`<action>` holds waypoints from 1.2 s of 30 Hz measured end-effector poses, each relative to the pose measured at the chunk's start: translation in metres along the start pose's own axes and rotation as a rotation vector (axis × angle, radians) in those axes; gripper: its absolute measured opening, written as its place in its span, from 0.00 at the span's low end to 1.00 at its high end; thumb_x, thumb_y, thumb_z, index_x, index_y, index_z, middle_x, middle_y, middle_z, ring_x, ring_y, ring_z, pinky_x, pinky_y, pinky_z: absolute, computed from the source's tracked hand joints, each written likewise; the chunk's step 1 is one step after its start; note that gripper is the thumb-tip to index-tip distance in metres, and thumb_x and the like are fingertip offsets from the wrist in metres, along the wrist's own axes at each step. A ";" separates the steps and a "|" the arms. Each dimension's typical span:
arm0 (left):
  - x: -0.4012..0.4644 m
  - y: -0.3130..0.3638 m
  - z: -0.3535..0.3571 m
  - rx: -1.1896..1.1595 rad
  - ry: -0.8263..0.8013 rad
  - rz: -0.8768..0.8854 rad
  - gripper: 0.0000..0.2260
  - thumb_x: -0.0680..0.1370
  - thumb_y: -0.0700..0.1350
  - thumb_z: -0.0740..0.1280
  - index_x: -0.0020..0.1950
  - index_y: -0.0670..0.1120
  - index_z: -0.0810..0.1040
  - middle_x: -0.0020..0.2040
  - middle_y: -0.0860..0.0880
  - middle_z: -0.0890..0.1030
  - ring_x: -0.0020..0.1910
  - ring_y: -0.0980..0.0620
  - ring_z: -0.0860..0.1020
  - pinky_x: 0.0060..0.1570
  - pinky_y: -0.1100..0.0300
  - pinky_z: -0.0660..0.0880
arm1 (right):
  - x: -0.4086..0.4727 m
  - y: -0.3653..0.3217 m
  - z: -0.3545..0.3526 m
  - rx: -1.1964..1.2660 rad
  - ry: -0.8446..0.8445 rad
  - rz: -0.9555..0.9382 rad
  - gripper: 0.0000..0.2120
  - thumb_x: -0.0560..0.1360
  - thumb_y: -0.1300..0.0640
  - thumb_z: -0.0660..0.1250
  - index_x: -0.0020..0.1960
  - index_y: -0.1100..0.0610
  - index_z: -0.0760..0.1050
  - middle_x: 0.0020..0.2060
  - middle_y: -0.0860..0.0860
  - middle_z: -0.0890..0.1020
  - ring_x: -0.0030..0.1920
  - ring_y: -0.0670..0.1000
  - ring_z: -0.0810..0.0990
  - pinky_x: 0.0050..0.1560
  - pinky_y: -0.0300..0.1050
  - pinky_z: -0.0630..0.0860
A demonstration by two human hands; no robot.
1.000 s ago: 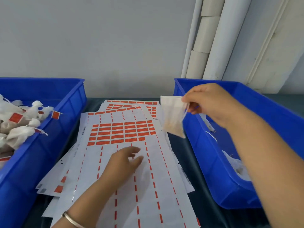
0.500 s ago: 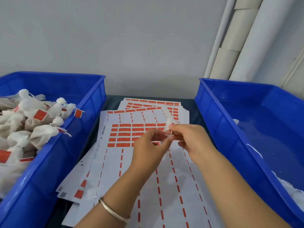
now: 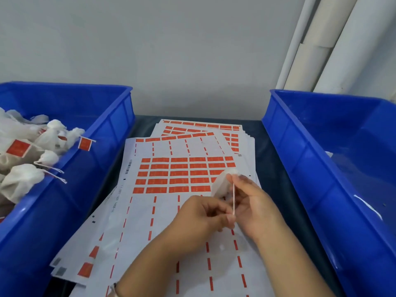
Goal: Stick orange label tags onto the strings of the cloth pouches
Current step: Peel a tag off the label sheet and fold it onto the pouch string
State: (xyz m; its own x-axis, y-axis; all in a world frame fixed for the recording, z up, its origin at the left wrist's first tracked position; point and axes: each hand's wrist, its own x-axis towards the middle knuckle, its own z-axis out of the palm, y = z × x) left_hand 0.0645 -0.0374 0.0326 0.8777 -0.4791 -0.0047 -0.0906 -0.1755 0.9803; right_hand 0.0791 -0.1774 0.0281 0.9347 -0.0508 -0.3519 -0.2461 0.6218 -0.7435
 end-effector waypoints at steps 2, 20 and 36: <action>-0.002 0.005 -0.002 0.017 -0.119 0.005 0.07 0.74 0.43 0.69 0.38 0.54 0.83 0.35 0.54 0.82 0.36 0.58 0.78 0.39 0.70 0.72 | 0.002 0.000 -0.004 0.057 0.004 -0.017 0.30 0.60 0.57 0.75 0.61 0.61 0.75 0.51 0.57 0.84 0.51 0.57 0.84 0.54 0.55 0.79; -0.002 0.010 -0.012 -0.265 0.408 0.083 0.08 0.64 0.53 0.68 0.38 0.52 0.83 0.34 0.51 0.81 0.33 0.54 0.78 0.37 0.67 0.76 | 0.001 0.013 -0.002 -1.099 0.029 -0.578 0.08 0.67 0.39 0.70 0.38 0.38 0.72 0.48 0.31 0.68 0.50 0.36 0.72 0.46 0.27 0.68; 0.016 -0.001 -0.035 -0.166 0.989 -0.125 0.05 0.77 0.48 0.63 0.43 0.53 0.76 0.39 0.56 0.79 0.37 0.54 0.79 0.34 0.66 0.73 | -0.024 -0.005 0.004 -1.064 -0.453 -0.147 0.13 0.76 0.48 0.65 0.34 0.44 0.80 0.40 0.43 0.83 0.47 0.45 0.80 0.51 0.40 0.73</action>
State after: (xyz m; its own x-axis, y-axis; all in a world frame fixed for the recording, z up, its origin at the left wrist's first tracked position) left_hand 0.0953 -0.0148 0.0381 0.8794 0.4757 -0.0176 0.0294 -0.0174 0.9994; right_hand 0.0587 -0.1759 0.0424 0.9252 0.3497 -0.1474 -0.0181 -0.3473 -0.9376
